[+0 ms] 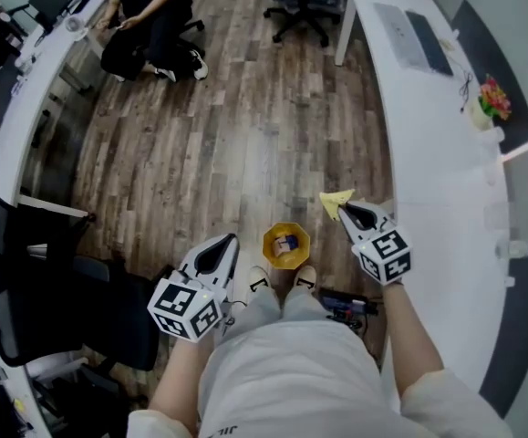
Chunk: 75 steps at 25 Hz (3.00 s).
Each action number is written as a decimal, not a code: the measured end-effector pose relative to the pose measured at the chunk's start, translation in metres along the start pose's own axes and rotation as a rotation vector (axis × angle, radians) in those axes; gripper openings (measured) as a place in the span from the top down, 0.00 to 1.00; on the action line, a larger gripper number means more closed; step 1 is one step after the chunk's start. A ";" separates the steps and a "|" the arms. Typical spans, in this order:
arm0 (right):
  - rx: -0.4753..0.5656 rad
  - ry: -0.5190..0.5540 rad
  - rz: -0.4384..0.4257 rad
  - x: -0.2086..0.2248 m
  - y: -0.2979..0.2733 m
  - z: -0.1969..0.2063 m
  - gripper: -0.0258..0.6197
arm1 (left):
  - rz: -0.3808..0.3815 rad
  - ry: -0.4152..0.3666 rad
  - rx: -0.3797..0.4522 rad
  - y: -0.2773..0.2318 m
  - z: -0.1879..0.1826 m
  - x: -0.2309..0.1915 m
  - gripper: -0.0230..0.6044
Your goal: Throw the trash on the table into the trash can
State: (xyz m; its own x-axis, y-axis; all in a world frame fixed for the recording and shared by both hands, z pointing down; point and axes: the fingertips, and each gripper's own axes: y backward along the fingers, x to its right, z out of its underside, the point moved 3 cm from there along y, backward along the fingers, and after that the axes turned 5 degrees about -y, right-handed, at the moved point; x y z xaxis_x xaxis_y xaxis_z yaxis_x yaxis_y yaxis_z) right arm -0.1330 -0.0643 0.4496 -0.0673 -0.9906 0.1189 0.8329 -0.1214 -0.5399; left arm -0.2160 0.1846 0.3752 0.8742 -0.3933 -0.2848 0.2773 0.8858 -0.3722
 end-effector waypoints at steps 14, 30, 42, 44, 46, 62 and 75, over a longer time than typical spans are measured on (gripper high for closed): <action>-0.074 0.027 -0.100 -0.041 -0.038 0.007 0.89 | -0.015 0.007 -0.009 0.006 0.021 -0.034 0.96; -0.237 -0.010 -0.187 -0.040 -0.088 0.109 0.89 | 0.005 0.055 -0.109 -0.062 0.091 -0.047 0.96; -0.349 -0.088 -0.173 -0.028 -0.191 0.254 0.89 | -0.009 0.116 -0.168 -0.112 0.205 -0.086 0.96; -0.368 -0.087 -0.188 -0.033 -0.209 0.280 0.89 | -0.014 0.125 -0.168 -0.117 0.225 -0.094 0.96; -0.382 -0.095 -0.197 -0.038 -0.226 0.306 0.89 | -0.015 0.133 -0.171 -0.121 0.246 -0.102 0.96; -0.494 -0.127 -0.185 -0.047 -0.300 0.448 0.72 | -0.001 0.145 -0.208 -0.140 0.337 -0.129 0.96; -0.493 -0.079 -0.208 -0.044 -0.261 0.386 0.60 | 0.008 0.140 -0.188 -0.129 0.279 -0.117 0.96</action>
State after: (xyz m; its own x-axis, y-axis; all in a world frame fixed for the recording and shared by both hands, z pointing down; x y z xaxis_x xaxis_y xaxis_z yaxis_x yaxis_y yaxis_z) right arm -0.1351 0.0354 0.9066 -0.1457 -0.9371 0.3172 0.4485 -0.3483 -0.8231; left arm -0.2428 0.1855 0.7030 0.8085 -0.4281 -0.4037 0.1797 0.8330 -0.5233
